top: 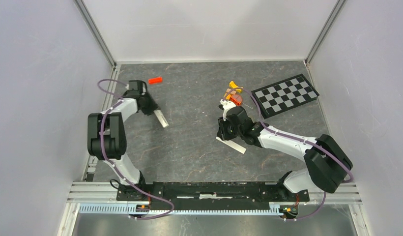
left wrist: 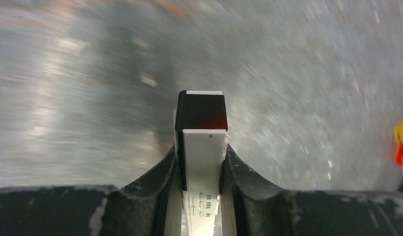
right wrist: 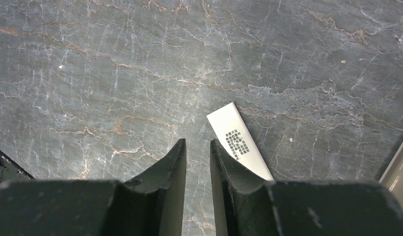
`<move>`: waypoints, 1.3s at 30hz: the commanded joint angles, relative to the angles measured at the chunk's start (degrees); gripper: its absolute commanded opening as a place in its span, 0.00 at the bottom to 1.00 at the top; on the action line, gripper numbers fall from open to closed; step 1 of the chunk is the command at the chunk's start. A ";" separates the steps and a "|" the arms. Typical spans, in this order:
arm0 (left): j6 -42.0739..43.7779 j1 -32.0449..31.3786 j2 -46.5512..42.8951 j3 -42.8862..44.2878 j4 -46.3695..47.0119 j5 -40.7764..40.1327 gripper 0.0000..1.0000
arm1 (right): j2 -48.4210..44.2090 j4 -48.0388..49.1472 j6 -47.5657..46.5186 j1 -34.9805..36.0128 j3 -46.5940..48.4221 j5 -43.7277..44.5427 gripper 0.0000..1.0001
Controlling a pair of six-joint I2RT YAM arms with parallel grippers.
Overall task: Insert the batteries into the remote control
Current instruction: Place the remote control at the center of the board.
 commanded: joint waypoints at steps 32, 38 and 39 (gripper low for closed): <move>8.38 -13.53 3.28 6.19 -17.20 -10.07 0.79 | -12.73 2.18 0.41 -2.68 -7.27 1.43 0.31; 13.49 -10.15 -1.25 11.01 -23.84 -17.68 0.89 | -16.48 2.22 0.11 -3.89 -9.92 1.44 0.31; 14.27 -9.24 -1.85 11.45 -24.66 -18.62 0.91 | -16.85 2.19 0.06 -4.08 -10.27 1.45 0.31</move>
